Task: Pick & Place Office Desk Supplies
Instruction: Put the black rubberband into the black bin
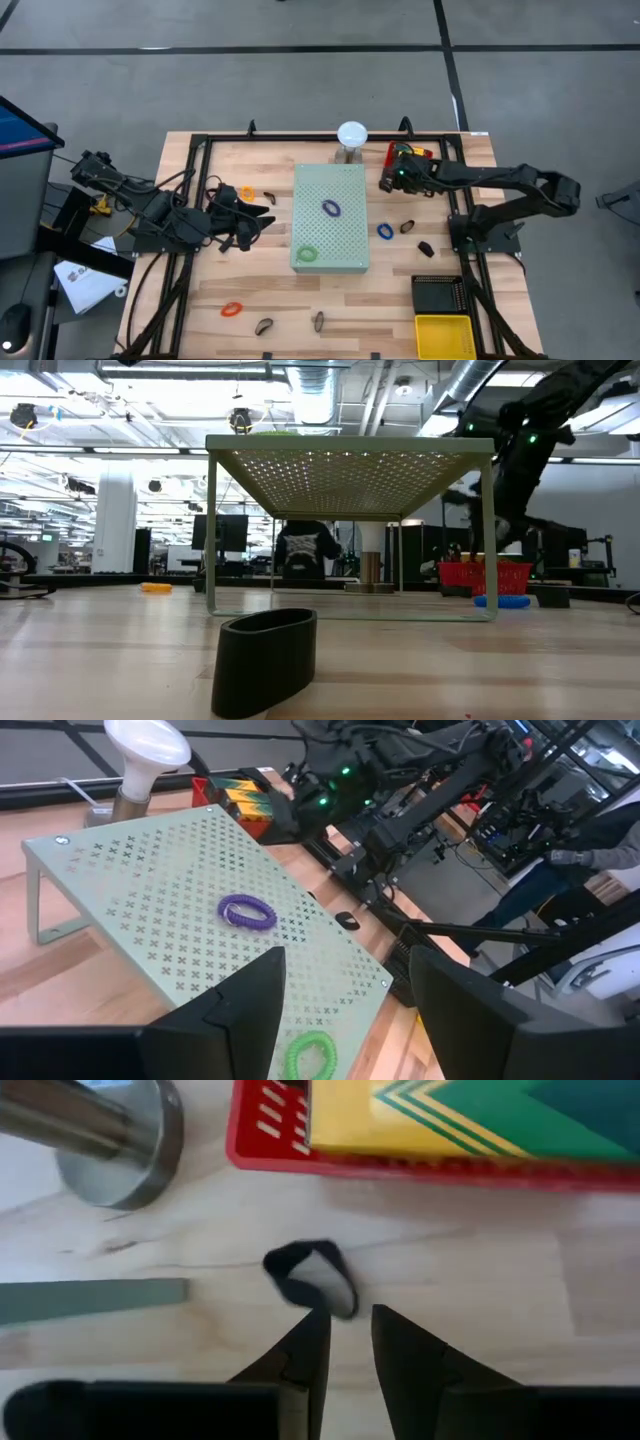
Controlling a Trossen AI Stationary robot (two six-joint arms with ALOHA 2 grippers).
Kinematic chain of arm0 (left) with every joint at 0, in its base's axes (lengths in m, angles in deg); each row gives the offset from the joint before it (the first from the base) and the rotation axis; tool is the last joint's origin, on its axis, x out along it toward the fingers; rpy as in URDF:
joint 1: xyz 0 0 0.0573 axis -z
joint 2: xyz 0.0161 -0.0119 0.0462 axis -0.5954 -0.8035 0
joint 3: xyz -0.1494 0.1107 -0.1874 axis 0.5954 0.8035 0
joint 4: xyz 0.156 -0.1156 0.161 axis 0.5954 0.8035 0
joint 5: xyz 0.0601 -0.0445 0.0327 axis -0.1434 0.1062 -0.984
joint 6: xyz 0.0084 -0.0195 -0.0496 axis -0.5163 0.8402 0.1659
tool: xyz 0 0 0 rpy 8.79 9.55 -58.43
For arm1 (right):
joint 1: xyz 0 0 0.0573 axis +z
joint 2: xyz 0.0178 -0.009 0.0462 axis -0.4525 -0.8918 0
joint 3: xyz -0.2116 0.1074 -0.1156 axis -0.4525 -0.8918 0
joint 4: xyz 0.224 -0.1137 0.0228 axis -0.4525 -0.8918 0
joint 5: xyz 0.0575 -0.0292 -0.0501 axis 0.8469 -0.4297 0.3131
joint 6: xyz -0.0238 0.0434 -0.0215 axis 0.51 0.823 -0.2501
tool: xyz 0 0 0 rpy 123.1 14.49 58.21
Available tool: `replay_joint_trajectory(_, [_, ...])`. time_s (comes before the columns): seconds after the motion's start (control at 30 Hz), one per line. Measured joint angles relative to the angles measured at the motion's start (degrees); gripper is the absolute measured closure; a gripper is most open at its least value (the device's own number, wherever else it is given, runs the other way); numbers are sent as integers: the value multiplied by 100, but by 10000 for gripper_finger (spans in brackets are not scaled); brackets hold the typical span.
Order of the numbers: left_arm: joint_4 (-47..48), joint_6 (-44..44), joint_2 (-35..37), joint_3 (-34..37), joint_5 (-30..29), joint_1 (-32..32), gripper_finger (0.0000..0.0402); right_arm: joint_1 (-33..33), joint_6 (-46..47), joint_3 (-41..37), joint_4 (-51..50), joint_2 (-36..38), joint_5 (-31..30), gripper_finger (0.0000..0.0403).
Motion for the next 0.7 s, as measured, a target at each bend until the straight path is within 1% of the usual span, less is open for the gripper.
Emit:
replay_joint_trajectory(0.1, [0, -2, 0, 0, 0, 0, 192, 51, -281, -6, 391, -303, 2, 327])
replay_joint_trajectory(0.3, [-13, 22, 0, 0, 2, 0, 192, 19, -272, -8, 707, -743, 44, 327])
replay_joint_trajectory(0.47, [-42, 24, 0, 0, 2, 0, 192, -42, -251, -6, 748, -1054, 52, 327])
replay_joint_trajectory(0.7, [-42, 26, 0, 0, 2, -13, 192, -36, -317, 7, 1131, -1571, 197, 327])
